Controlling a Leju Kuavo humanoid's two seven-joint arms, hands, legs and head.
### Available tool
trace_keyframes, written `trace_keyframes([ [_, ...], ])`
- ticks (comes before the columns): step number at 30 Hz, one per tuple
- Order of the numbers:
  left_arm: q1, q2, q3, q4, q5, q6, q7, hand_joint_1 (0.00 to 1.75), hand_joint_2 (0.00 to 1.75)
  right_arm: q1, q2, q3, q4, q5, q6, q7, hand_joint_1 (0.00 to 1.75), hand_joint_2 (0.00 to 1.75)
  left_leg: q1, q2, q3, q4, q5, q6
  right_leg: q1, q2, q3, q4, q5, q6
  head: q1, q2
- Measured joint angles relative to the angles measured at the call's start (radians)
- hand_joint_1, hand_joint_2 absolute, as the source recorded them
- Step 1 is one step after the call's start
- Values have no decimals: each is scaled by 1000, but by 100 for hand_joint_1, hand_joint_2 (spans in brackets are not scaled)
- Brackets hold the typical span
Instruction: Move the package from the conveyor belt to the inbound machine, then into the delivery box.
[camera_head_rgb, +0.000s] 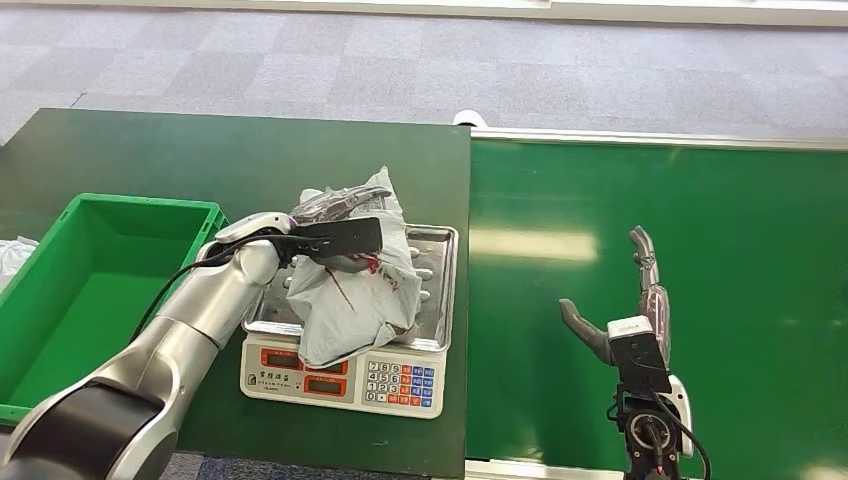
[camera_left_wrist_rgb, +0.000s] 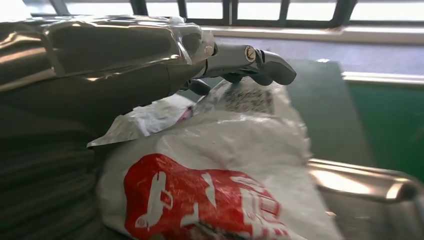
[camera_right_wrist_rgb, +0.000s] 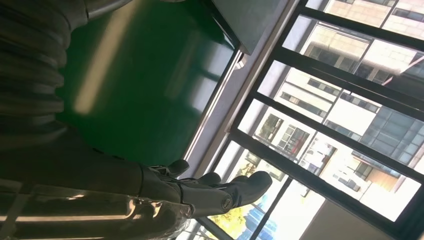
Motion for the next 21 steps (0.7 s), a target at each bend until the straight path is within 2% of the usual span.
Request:
trace_keyframes([
  [4, -25, 32, -25, 78, -40, -69, 78, 0, 175, 2, 0, -1, 1, 9, -2, 8, 0, 175, 0, 0, 0, 0, 0, 0, 0, 0, 0, 0, 0, 0, 0, 0],
  [9, -36, 48, -43, 125, -51, -88, 87, 0, 175, 6, 0, -2, 1, 15, -3, 17, 0, 175, 0, 0, 2, 0, 0, 0, 0, 0, 3, 0, 0, 0, 0, 0],
  [11, -41, 49, -46, 136, -51, -91, 88, 73, 175, 7, 0, -2, 1, 16, -3, 18, 0, 175, 0, 0, 4, 0, 0, 0, 0, 0, 5, 0, 0, 0, 0, 0],
  [13, -45, 49, -49, 145, -52, -96, 89, 160, 175, 7, 0, -3, 1, 16, -3, 18, 0, 175, 0, 0, 6, 0, 0, 0, 0, 0, 7, 0, 0, 0, 0, 0],
  [15, -48, 49, -53, 149, -54, -100, 90, 174, 175, 8, 0, -5, 1, 17, -3, 18, 0, 175, 0, 0, 8, -1, 0, 0, 0, 0, 8, 0, 0, 0, 0, 0],
  [21, -65, 48, -80, 163, -62, -100, 105, 175, 175, 19, 0, -10, 1, 18, -4, 21, 0, 175, 0, 0, 14, -1, -1, -1, 0, 0, 14, 0, -1, 0, 0, 0],
])
